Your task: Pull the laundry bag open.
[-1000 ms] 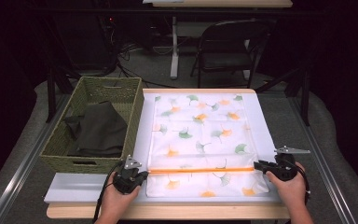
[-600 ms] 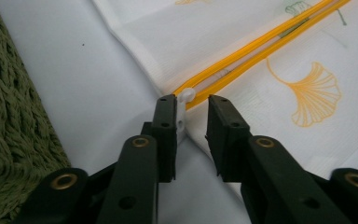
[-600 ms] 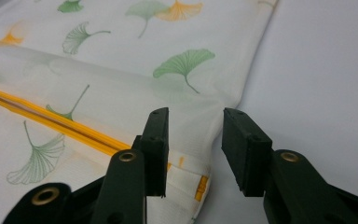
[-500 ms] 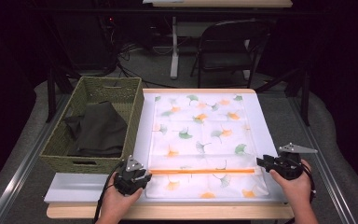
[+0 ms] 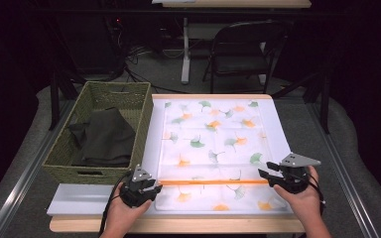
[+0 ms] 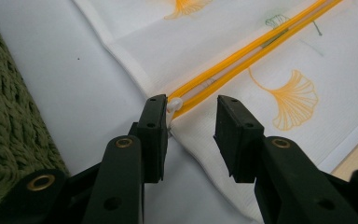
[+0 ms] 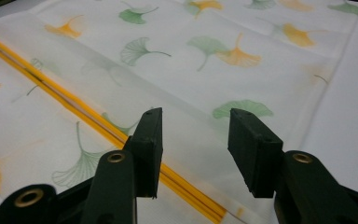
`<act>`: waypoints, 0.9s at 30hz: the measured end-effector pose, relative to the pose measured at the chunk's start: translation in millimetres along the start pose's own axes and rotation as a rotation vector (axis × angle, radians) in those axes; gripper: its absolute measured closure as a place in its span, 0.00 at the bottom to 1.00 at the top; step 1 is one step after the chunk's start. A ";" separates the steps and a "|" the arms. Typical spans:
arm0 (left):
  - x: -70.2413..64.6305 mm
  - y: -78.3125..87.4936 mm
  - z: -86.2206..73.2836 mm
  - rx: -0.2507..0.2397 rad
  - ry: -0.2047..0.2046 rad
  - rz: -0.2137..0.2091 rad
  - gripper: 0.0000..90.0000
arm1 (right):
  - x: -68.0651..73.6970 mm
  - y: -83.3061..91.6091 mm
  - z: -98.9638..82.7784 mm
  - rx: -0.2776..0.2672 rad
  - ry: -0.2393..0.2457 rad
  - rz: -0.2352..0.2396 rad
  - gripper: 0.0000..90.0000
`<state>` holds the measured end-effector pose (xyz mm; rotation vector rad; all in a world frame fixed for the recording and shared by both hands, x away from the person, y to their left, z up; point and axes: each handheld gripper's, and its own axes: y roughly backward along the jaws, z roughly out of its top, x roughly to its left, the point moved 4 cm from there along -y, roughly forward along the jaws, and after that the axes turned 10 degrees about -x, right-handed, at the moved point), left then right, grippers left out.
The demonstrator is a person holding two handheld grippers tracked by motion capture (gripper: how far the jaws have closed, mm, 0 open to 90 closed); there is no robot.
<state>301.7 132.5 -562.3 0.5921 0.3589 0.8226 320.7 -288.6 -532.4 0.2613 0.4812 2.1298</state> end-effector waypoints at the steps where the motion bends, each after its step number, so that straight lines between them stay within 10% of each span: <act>1: -0.1 0.2 0.3 -0.011 0.005 0.005 0.71 | 3.8 -2.5 0.5 -0.002 0.019 0.013 0.60; 27: -2.3 11.3 1.3 -0.035 -0.035 0.002 0.60 | 66.6 -47.1 -15.5 0.064 0.157 0.214 0.60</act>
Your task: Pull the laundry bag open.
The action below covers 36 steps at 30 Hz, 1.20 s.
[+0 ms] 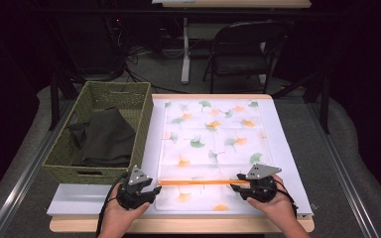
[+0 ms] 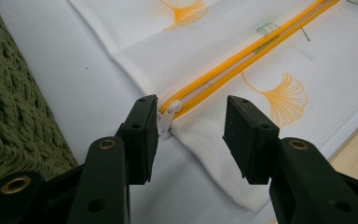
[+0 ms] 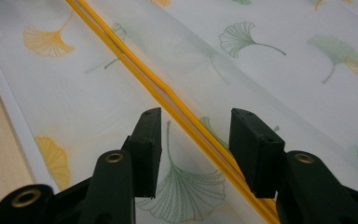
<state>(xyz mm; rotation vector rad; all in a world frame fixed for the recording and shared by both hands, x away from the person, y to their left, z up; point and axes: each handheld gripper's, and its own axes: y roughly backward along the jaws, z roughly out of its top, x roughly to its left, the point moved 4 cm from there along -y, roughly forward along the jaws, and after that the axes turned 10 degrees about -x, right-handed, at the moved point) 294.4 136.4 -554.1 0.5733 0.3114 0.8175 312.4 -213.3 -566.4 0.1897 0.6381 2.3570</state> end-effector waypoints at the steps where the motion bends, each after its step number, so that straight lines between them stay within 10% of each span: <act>1: -0.2 0.1 -0.3 0.002 0.002 -0.005 0.60 | 0.4 -0.2 0.9 -0.005 -0.003 -0.001 0.56; 12: -4.8 0.2 1.9 0.035 0.006 -0.020 0.56 | 0.3 -4.8 1.5 0.005 -0.027 -0.053 0.43; 36: 5.8 11.8 72.9 -0.022 0.006 0.004 0.43 | 5.4 -7.4 1.6 0.007 -0.013 -0.070 0.35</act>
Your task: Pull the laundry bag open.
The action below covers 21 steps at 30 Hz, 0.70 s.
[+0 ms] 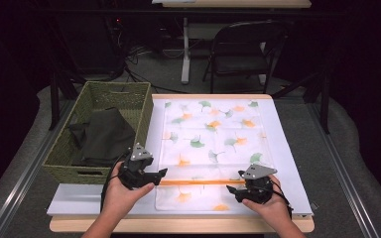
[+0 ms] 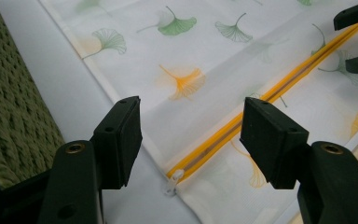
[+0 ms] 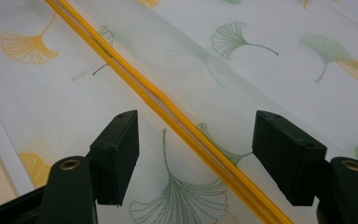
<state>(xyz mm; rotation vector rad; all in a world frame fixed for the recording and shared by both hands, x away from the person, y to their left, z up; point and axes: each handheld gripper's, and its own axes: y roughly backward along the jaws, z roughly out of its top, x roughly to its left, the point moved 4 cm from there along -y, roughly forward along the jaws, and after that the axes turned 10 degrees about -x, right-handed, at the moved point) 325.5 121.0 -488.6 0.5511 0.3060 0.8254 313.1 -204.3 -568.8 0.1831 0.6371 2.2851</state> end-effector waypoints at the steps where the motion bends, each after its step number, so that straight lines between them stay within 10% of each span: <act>1: 1.1 0.1 1.9 0.001 0.002 0.000 0.43 | -0.1 0.0 0.0 0.000 0.000 0.000 0.35; 21: 39.4 14.0 24.6 -0.018 0.083 0.088 0.41 | -3.0 -0.4 -2.4 -0.002 -0.021 -0.008 0.35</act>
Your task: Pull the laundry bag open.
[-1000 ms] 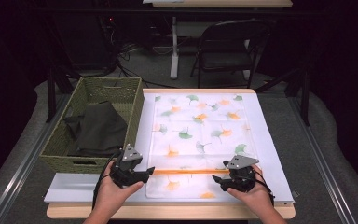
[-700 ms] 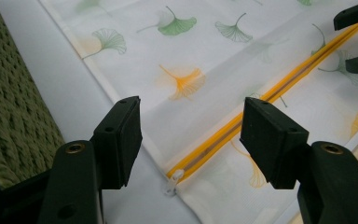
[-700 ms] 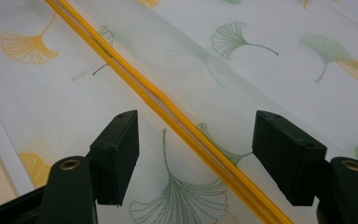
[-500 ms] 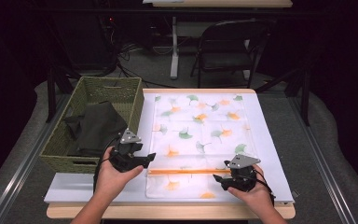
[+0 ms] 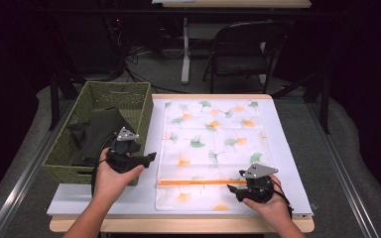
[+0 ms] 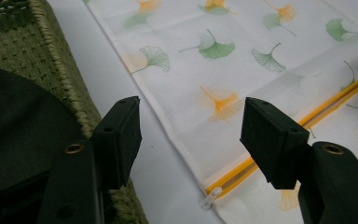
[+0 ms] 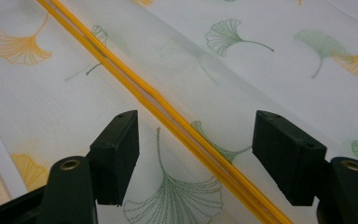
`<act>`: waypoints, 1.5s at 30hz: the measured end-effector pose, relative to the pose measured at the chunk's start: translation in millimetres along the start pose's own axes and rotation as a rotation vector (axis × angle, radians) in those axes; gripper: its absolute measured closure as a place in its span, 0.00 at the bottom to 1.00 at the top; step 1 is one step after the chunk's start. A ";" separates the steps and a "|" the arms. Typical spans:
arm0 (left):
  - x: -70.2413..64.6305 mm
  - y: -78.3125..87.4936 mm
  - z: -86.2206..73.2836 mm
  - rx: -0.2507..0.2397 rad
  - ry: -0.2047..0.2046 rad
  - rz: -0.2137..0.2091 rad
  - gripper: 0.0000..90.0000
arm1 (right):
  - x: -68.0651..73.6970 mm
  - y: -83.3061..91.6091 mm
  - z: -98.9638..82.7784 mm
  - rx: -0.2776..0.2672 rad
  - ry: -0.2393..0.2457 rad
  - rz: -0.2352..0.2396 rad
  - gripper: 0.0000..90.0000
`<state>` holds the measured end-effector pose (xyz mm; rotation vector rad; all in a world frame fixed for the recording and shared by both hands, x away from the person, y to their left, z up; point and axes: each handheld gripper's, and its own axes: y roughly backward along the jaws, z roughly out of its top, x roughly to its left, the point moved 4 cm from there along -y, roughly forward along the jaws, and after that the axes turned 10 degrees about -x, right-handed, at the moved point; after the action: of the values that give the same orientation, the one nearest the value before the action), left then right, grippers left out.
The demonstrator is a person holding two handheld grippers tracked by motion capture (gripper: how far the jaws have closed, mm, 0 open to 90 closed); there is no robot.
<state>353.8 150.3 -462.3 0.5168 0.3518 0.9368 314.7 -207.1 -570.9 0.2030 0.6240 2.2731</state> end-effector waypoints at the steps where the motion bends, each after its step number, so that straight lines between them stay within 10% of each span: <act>1: 2.0 1.0 1.2 -0.002 0.007 0.006 0.41 | -0.1 0.0 0.0 0.000 0.000 0.000 0.35; 9: 27.6 7.9 8.3 0.013 0.036 0.108 0.33 | -0.8 0.1 -0.1 -0.001 0.001 -0.004 0.35; 15: 27.6 7.9 8.3 0.013 0.036 0.108 0.32 | -1.0 0.1 0.0 -0.002 0.002 -0.003 0.35; 16: 52.3 11.3 7.6 0.023 0.083 0.186 0.32 | -1.0 0.1 0.0 -0.002 0.002 -0.003 0.35; 18: 57.1 12.5 8.1 0.024 0.090 0.197 0.29 | -0.3 0.1 -0.2 -0.001 -0.005 -0.005 0.35; 45: 95.4 11.2 25.7 0.086 0.151 0.258 0.29 | -2.0 -1.7 -1.8 0.004 -0.001 0.002 0.36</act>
<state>411.6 228.4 -441.0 0.5803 0.4709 1.2182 316.6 -208.2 -573.2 0.2068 0.6279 2.2736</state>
